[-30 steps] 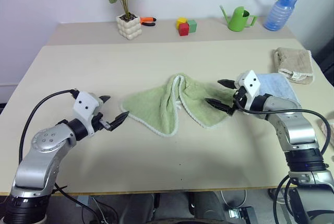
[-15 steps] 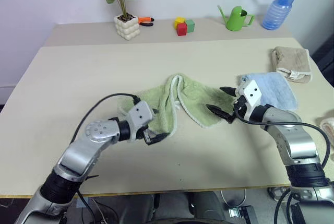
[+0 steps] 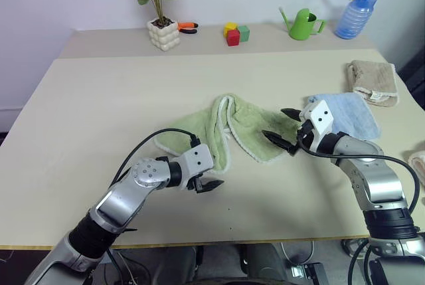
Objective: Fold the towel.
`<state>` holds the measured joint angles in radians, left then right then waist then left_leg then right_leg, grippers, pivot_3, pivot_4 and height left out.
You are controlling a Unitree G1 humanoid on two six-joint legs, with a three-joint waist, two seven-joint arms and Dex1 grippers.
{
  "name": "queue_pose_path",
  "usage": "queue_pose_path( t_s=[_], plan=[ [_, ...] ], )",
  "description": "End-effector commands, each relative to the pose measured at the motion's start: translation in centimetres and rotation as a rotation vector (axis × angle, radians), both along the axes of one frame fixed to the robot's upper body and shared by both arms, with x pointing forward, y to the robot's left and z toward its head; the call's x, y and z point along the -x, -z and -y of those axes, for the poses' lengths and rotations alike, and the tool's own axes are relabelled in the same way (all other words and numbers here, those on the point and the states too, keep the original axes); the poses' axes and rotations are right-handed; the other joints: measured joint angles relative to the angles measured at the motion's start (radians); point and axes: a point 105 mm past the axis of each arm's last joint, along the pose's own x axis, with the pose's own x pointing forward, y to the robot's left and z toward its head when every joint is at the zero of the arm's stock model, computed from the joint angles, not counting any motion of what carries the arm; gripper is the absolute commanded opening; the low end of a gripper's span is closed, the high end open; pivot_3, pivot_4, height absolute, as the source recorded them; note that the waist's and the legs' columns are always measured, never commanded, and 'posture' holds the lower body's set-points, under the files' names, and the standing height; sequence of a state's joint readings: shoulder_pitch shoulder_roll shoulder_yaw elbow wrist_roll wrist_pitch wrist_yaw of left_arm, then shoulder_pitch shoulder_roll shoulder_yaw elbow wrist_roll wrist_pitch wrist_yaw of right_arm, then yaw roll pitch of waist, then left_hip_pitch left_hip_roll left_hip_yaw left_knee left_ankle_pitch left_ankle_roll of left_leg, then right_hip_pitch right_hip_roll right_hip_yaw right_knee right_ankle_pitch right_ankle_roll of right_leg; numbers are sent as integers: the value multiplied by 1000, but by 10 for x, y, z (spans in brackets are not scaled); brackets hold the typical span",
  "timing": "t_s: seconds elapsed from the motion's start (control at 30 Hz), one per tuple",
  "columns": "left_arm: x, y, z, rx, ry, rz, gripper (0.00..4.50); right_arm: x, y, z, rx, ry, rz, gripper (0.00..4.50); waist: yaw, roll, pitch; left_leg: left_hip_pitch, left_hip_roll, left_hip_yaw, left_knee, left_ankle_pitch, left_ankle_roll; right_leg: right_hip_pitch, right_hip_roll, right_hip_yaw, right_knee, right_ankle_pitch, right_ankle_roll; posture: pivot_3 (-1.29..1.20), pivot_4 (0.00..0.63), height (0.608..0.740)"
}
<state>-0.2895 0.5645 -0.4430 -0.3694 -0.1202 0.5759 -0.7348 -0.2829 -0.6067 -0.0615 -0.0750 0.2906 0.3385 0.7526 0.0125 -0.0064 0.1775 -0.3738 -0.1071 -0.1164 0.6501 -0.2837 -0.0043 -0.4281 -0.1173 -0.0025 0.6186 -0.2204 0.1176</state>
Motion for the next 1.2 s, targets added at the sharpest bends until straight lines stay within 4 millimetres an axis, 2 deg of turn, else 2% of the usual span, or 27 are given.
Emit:
queue_pose_path(
  t_s=[0.03,0.13,0.17,0.27,0.4,0.53,0.7,0.83,1.0,1.03,1.07,1.2],
  plan=[
    [-12,8,-18,-47,-99,13,1643,3,-18,-3,-15,-12,62,4500,0,0,0,0,0,0,0,0,0,0,0,0,0,0,0,0,150,732],
    [-17,5,-24,-41,-124,36,115,8,-17,-1,2,-16,57,4500,-1,0,0,0,0,0,0,0,0,0,0,0,0,0,0,0,150,732],
    [-19,4,-25,-34,-131,43,46,9,-17,-1,10,-18,54,4500,-1,0,0,0,0,0,0,0,0,0,0,0,0,0,0,0,150,732],
    [-28,-6,-35,5,-196,70,46,17,-13,-3,67,-43,44,4500,-1,0,0,0,0,0,0,0,0,0,0,0,0,0,0,0,150,732],
    [-45,-31,-57,102,-310,151,46,31,-7,-8,134,-99,17,4500,-1,0,0,0,0,0,0,0,0,0,1,0,0,0,0,0,150,732],
    [-51,-48,-74,160,-366,185,46,47,3,-12,190,-162,-33,4500,1,0,0,0,0,0,0,0,0,0,0,0,0,0,0,0,150,732],
    [-48,-49,-81,159,-353,184,46,58,21,-21,236,-200,-78,4500,1,0,0,0,0,0,0,0,0,0,0,0,0,0,0,0,150,732],
    [-46,-47,-82,166,-354,177,46,56,41,-19,313,-167,-102,4500,0,0,0,0,0,0,0,0,0,0,0,0,0,0,0,0,150,732],
    [-44,-45,-82,170,-356,167,46,47,50,-12,354,-108,-110,4500,0,-2,-1,0,0,0,0,0,0,0,0,0,0,0,0,0,150,732],
    [-44,-45,-82,171,-357,166,0,44,48,-10,336,-87,-112,3965,-1,-2,-1,0,0,0,0,0,0,0,0,0,0,0,0,0,150,732],
    [-44,-44,-82,173,-357,164,0,42,47,-9,321,-70,-115,3683,-1,-2,-1,0,0,0,0,0,0,0,0,0,0,0,0,0,150,732],
    [-43,-43,-84,171,-360,161,0,37,46,-7,286,-38,-135,1726,2,-2,-1,0,0,0,1,0,0,0,0,0,0,0,0,0,150,732]
  ],
)
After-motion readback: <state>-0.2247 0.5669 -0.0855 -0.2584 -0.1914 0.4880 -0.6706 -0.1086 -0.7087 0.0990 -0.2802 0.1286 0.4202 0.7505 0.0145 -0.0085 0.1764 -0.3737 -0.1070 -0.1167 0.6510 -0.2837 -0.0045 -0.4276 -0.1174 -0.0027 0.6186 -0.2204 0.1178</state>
